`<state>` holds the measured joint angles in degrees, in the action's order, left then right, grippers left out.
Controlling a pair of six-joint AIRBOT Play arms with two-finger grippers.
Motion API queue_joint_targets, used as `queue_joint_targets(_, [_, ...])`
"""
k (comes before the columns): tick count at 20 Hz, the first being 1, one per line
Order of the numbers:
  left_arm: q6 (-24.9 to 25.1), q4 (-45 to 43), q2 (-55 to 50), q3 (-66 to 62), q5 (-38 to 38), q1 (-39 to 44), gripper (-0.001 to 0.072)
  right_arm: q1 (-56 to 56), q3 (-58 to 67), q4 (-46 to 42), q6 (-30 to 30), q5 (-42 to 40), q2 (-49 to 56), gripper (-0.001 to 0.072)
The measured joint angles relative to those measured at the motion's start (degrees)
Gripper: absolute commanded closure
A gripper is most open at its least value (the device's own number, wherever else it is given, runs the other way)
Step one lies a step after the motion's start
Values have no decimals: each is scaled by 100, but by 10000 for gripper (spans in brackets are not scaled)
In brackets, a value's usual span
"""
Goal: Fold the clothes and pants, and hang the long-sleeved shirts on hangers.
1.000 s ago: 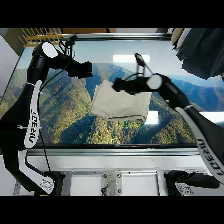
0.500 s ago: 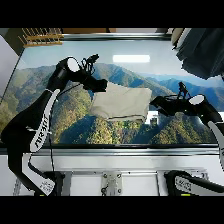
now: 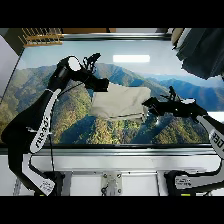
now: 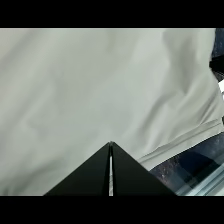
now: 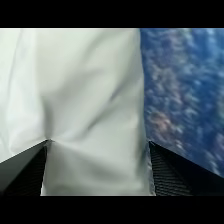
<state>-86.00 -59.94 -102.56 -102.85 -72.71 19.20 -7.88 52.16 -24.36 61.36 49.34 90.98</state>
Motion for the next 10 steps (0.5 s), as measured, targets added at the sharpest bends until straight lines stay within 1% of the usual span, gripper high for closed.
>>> queue_joint_targets(4, [-37,2,0,-4,-17,2,704,435,278,131,-109,28,282,-4])
queue_joint_targets(5, [-50,2,0,-4,-22,2,704,531,339,166,-127,35,350,61])
queue_joint_targets(6, [-57,2,0,-7,-33,2,704,605,382,170,-142,33,400,371])
queue_joint_targets(7, [-74,2,0,-7,-55,2,704,664,409,136,-146,0,455,628])
queue_joint_targets(8, [-87,4,0,-7,-63,2,704,704,431,125,-181,0,487,699])
queue_joint_targets(10, [-96,4,2,-7,-96,0,704,741,470,164,-295,2,496,700])
